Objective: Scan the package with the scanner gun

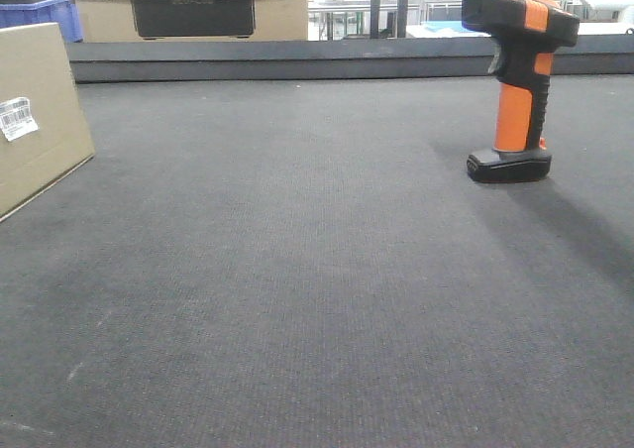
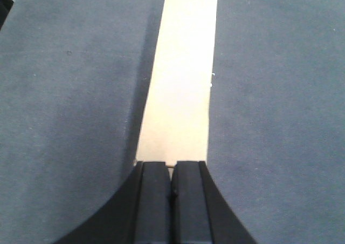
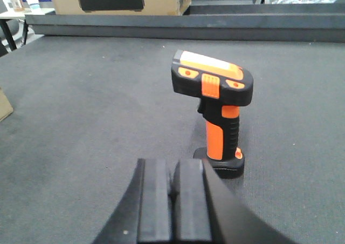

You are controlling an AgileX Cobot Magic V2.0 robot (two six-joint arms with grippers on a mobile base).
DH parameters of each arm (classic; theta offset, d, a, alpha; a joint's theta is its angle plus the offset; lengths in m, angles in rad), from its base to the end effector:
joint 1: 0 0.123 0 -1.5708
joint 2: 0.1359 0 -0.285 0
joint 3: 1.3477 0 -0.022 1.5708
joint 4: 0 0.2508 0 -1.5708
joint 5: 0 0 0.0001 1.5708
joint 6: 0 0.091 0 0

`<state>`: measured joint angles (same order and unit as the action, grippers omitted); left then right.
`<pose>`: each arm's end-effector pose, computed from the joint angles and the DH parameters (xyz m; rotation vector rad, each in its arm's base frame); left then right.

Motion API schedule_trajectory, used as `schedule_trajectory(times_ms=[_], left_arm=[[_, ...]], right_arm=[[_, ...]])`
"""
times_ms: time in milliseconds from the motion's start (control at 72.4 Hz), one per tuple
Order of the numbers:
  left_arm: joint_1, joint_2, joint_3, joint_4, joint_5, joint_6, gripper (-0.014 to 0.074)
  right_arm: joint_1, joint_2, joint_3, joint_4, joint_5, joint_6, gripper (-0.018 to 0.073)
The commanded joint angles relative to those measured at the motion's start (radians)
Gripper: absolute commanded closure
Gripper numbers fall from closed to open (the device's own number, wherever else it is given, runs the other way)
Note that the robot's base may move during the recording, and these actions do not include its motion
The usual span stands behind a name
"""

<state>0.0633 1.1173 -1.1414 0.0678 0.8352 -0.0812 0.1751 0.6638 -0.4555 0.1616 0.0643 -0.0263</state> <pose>0.2252 0.0189 0.3833 -0.1394 2.2893 0.0719 0.1401 0.0258 0.3021 -0.0429 1.7607 0.2349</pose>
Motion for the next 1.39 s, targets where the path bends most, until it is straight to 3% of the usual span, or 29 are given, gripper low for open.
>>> schedule_trajectory(times_ms=[0,97,193,387,552,773,925,1091,1381], left_arm=[[-0.004,-0.008,0.002,-0.061,-0.029,-0.008,0.0708],[-0.004,-0.011,0.011,-0.14,-0.081,-0.008,0.0708],[-0.004,-0.052,0.081,-0.179,-0.234,-0.008,0.0708],[-0.004,-0.198,0.294,-0.181,-0.487,-0.008,0.0708],[-0.004,-0.34,0.477,-0.19,-0.676,-0.008,0.0708],[-0.004,-0.554,0.687,-0.19,-0.791,-0.008,0.0708],[-0.004,-0.708,0.778,-0.19,-0.8,-0.008,0.0708],[-0.004,-0.83,0.802,-0.176,-0.794,-0.006,0.0708],[-0.004,-0.904,0.802,-0.153,-0.797,-0.006,0.0708]], right_arm=[[-0.004,-0.013,0.0,0.013,-0.003,-0.002,0.0727],[-0.03,-0.013,0.0,0.035,-0.003,-0.002,0.0727],[-0.101,-0.013,0.01,0.035,-0.005,-0.002,0.0723],[-0.295,-0.018,0.029,0.035,-0.024,-0.002,0.0722],[-0.33,-0.076,0.058,0.035,0.0,-0.002,0.0722],[-0.33,-0.277,0.172,0.03,0.008,-0.002,0.0722],[-0.33,-0.446,0.199,-0.02,0.116,-0.002,0.0722],[-0.33,-0.589,0.199,-0.058,0.214,-0.002,0.0722],[-0.33,-0.664,0.199,-0.054,0.22,-0.002,0.0722]])
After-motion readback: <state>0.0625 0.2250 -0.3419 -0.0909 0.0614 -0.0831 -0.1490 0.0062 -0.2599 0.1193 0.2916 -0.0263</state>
